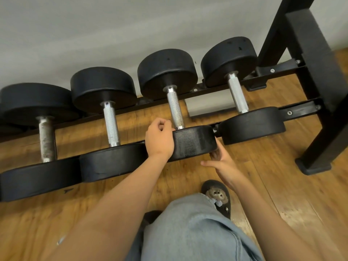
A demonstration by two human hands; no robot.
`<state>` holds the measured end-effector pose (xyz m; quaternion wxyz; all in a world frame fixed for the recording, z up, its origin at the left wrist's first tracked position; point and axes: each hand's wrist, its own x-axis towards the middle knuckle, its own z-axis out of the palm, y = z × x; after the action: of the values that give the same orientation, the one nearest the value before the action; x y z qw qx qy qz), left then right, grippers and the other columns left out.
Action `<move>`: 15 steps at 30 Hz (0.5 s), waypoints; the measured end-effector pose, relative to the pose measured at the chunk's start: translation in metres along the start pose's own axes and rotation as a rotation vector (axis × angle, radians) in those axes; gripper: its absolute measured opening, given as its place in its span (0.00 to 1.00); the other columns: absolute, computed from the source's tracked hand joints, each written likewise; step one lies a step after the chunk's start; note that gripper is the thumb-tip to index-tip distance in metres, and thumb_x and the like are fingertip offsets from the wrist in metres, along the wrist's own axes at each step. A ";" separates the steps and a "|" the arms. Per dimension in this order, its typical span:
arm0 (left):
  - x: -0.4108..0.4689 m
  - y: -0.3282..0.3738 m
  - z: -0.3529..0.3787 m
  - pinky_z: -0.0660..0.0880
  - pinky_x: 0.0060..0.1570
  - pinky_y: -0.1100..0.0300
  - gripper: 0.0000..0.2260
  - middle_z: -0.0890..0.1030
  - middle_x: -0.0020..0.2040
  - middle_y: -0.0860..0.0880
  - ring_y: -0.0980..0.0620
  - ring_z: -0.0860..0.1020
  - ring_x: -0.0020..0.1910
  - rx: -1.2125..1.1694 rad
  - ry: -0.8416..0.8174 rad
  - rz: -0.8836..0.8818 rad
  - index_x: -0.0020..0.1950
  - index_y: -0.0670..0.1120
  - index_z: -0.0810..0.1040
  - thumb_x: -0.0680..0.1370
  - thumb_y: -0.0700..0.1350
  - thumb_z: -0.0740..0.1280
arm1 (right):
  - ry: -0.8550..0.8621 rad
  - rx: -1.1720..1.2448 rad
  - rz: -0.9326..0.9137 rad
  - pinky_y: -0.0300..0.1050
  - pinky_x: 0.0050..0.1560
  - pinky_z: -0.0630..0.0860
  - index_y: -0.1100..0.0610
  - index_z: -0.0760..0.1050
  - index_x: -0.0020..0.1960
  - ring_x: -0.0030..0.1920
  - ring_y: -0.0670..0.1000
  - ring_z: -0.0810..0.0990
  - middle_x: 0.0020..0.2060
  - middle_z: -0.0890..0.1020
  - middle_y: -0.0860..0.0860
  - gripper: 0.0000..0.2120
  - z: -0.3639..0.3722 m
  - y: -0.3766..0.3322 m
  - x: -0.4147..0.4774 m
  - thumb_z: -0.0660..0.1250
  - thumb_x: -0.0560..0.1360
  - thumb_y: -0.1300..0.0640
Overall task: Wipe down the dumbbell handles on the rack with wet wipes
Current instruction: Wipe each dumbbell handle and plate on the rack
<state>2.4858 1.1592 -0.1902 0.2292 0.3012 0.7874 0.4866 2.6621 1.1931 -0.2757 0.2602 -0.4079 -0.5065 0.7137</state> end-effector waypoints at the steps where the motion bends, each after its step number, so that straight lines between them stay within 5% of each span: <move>1: 0.000 0.000 0.000 0.66 0.37 0.64 0.09 0.80 0.39 0.51 0.59 0.76 0.38 0.000 0.001 0.000 0.49 0.42 0.78 0.81 0.44 0.60 | 0.007 0.016 -0.009 0.52 0.76 0.59 0.48 0.59 0.78 0.76 0.49 0.61 0.75 0.65 0.48 0.50 0.001 -0.002 -0.006 0.76 0.63 0.69; 3: 0.000 0.000 0.000 0.66 0.37 0.65 0.09 0.80 0.39 0.52 0.59 0.76 0.38 -0.005 0.003 -0.002 0.49 0.42 0.78 0.81 0.44 0.60 | 0.031 0.007 -0.029 0.45 0.76 0.57 0.45 0.57 0.77 0.77 0.46 0.57 0.77 0.59 0.46 0.48 0.003 -0.005 -0.020 0.73 0.67 0.74; 7: 0.000 -0.002 0.000 0.67 0.38 0.65 0.10 0.80 0.39 0.52 0.58 0.76 0.40 -0.013 -0.004 0.001 0.48 0.41 0.78 0.81 0.44 0.60 | 0.044 -0.201 -0.194 0.45 0.77 0.52 0.34 0.52 0.73 0.76 0.36 0.52 0.77 0.54 0.35 0.48 0.011 -0.016 -0.041 0.74 0.70 0.68; 11: 0.000 -0.002 0.001 0.66 0.37 0.66 0.10 0.79 0.39 0.52 0.58 0.76 0.38 -0.005 0.006 0.005 0.48 0.41 0.78 0.81 0.44 0.60 | -0.018 -0.413 -0.299 0.53 0.78 0.46 0.36 0.45 0.77 0.78 0.41 0.44 0.78 0.46 0.35 0.51 0.016 -0.032 -0.032 0.74 0.71 0.64; 15: 0.001 -0.002 0.001 0.66 0.36 0.66 0.10 0.79 0.39 0.52 0.59 0.75 0.37 -0.002 0.006 0.003 0.48 0.41 0.78 0.81 0.44 0.60 | 0.004 -0.317 -0.167 0.54 0.78 0.53 0.39 0.46 0.78 0.78 0.44 0.50 0.79 0.50 0.41 0.51 0.005 -0.028 -0.019 0.74 0.70 0.67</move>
<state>2.4850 1.1597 -0.1920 0.2263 0.3005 0.7872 0.4886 2.6664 1.1855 -0.2423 0.2518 -0.4016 -0.6445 0.5999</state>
